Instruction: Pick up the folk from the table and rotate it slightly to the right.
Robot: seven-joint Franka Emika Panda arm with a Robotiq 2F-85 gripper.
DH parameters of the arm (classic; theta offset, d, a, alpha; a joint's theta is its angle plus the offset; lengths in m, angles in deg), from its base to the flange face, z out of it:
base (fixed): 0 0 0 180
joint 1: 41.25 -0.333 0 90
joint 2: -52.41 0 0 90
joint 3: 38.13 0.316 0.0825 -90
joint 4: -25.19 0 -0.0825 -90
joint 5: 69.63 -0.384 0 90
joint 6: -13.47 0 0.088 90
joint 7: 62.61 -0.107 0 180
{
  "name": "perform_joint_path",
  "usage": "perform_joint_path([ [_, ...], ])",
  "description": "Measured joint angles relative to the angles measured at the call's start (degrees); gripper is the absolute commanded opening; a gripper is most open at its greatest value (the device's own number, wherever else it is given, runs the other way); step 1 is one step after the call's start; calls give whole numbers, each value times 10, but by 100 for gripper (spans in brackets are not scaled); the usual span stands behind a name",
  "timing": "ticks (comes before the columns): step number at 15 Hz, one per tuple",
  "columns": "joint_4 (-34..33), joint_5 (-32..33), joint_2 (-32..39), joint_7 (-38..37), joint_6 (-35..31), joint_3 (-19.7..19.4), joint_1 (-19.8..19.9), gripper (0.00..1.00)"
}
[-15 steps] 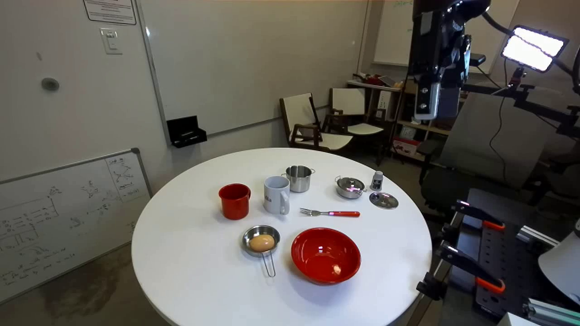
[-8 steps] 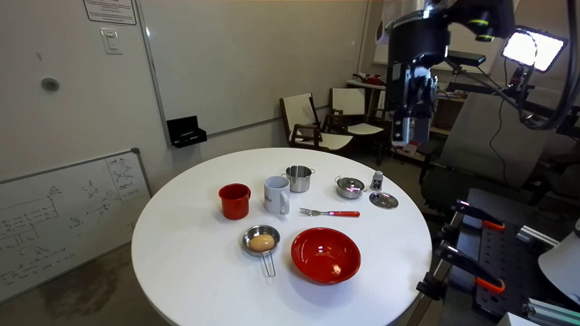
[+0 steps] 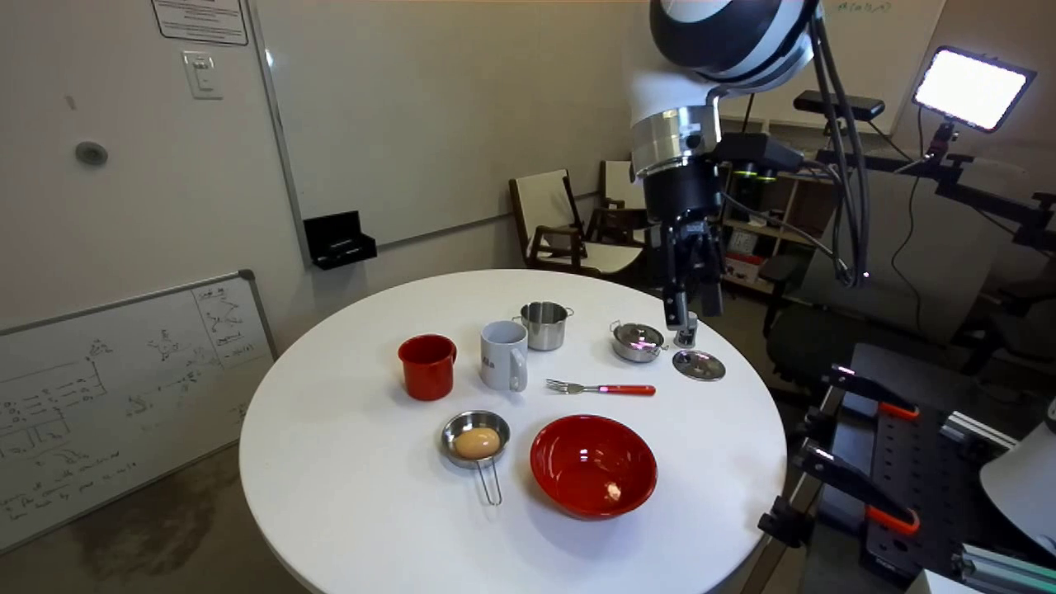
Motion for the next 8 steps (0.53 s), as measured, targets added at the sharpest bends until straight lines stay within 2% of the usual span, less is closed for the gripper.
perform_joint_path([
  [3,-28,0,22,0,6,0,1,100],
  [8,-31,6,24,-8,7,0,2,100],
])
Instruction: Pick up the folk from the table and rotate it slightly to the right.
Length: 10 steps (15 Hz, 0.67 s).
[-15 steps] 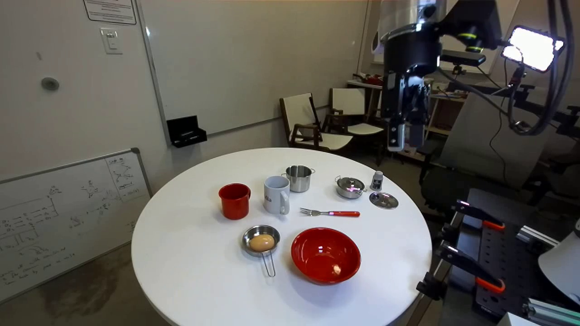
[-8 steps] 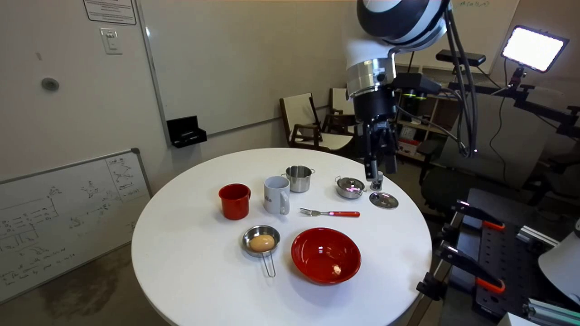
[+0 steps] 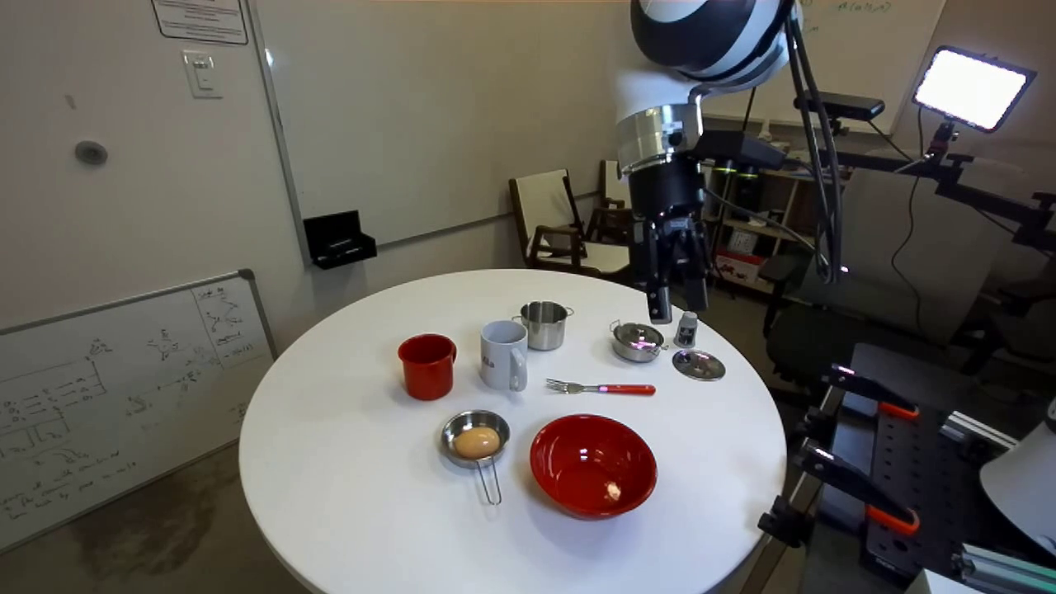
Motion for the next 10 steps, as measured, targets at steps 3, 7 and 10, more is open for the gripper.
perform_joint_path([
  [3,-2,49,23,2,-2,-2,4,100],
  [7,-33,141,87,12,-14,-16,15,100],
  [10,-76,179,139,29,-60,-27,25,100],
])
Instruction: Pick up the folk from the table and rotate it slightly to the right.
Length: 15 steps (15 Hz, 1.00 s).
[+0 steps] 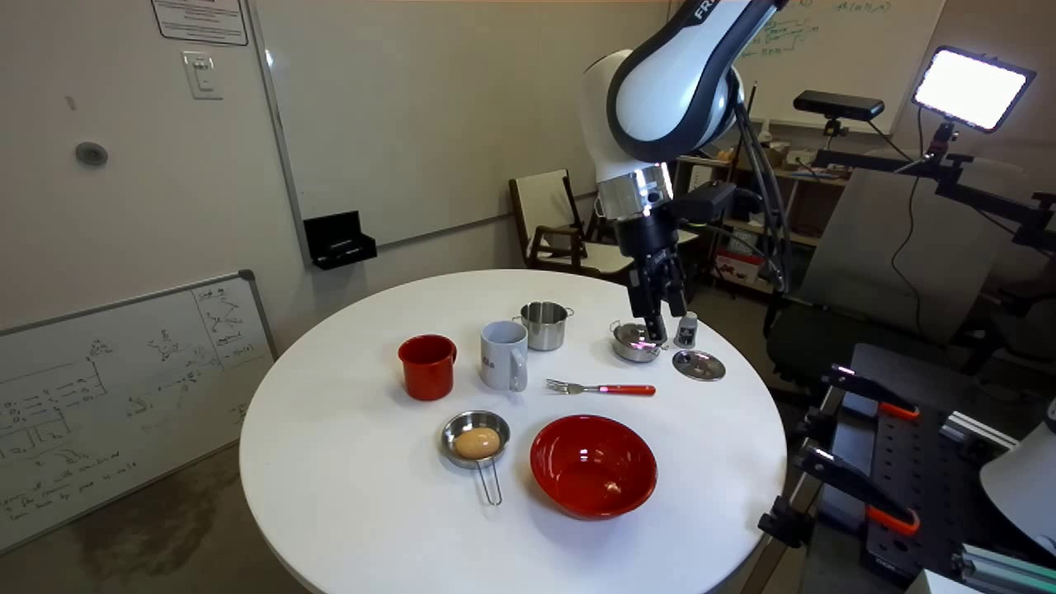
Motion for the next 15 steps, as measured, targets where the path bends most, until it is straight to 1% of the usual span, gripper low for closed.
perform_joint_path([
  [2,-26,-9,28,6,-39,-2,12,100],
  [3,-35,-31,37,6,-47,-2,19,100],
  [5,-45,-57,45,6,-51,-1,30,100],
  [9,-47,-64,45,6,-51,1,32,100],
  [12,-46,-48,56,21,-47,-2,34,100],
  [15,-47,8,89,67,-52,-17,41,100],
])
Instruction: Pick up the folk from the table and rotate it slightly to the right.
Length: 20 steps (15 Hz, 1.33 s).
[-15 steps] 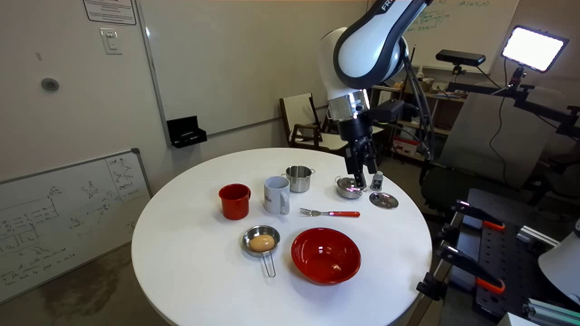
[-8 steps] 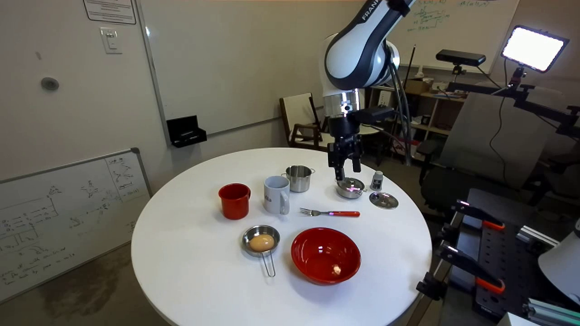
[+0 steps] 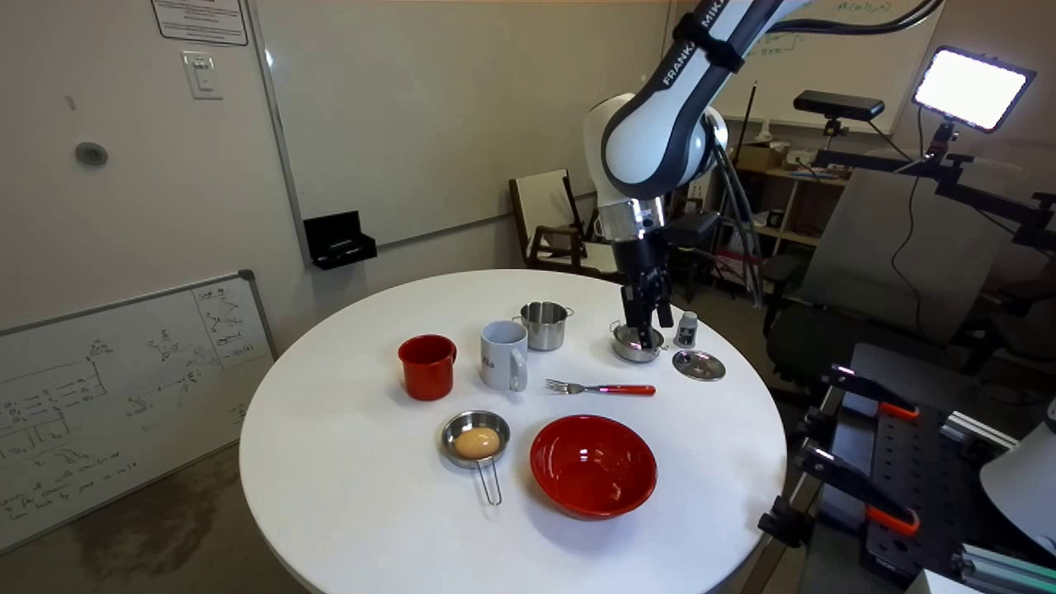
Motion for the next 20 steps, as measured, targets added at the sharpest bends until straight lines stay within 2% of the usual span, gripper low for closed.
perform_joint_path([
  [6,-38,75,84,148,-27,-4,32,100],
  [10,-84,94,133,212,-30,6,43,100],
  [14,-119,94,164,227,-30,17,45,100],
  [20,-132,83,182,226,-30,35,50,100],
])
